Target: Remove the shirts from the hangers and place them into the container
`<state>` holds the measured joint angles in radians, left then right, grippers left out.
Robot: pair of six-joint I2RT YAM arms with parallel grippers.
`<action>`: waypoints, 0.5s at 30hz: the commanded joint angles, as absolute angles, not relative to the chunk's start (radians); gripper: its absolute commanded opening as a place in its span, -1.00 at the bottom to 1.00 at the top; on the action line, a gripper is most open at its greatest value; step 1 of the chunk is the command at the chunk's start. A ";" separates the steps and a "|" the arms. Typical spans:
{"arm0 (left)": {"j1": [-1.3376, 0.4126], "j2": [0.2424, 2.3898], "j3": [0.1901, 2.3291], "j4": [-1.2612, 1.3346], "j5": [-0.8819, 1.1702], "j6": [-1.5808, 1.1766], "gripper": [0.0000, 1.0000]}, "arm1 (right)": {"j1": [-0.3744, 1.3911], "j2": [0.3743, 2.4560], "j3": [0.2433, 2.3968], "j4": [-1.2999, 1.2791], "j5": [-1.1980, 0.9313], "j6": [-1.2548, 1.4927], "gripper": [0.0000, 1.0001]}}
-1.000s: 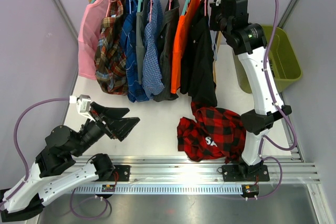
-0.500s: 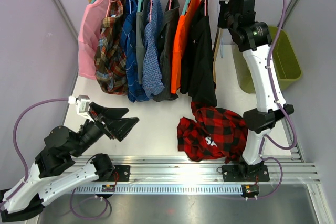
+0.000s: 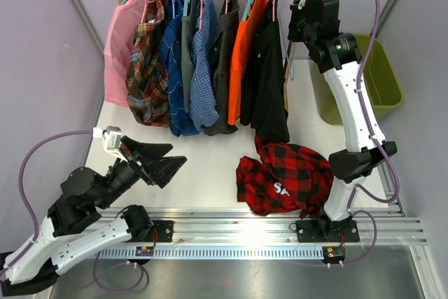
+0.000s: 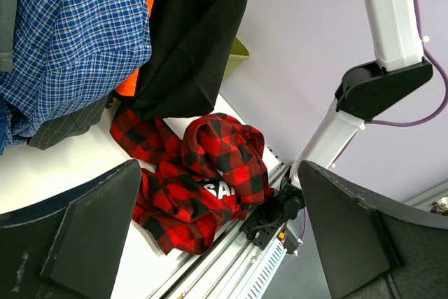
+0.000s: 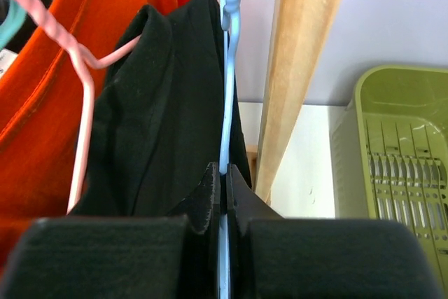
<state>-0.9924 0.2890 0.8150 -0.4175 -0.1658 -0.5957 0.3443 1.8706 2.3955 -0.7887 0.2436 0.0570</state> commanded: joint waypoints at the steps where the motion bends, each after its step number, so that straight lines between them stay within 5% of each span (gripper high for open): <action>1: -0.994 0.298 0.818 -0.380 -0.179 -0.595 0.98 | 0.344 1.798 2.359 -0.824 0.218 0.060 -0.49; 2: -0.994 0.298 0.816 -0.380 -0.178 -0.597 0.98 | 0.344 1.789 2.355 -0.825 0.221 0.061 0.36; 6: -0.994 0.304 0.816 -0.377 -0.176 -0.598 0.98 | 0.351 1.700 2.266 -0.795 0.241 0.066 0.90; 15: -0.996 0.324 0.813 -0.367 -0.157 -0.603 0.97 | 0.402 1.321 1.880 -0.810 0.419 0.176 0.99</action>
<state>-0.9924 0.3073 0.8150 -0.4164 -0.1646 -0.5964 0.3813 1.4593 1.9862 -0.8059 0.3244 0.1051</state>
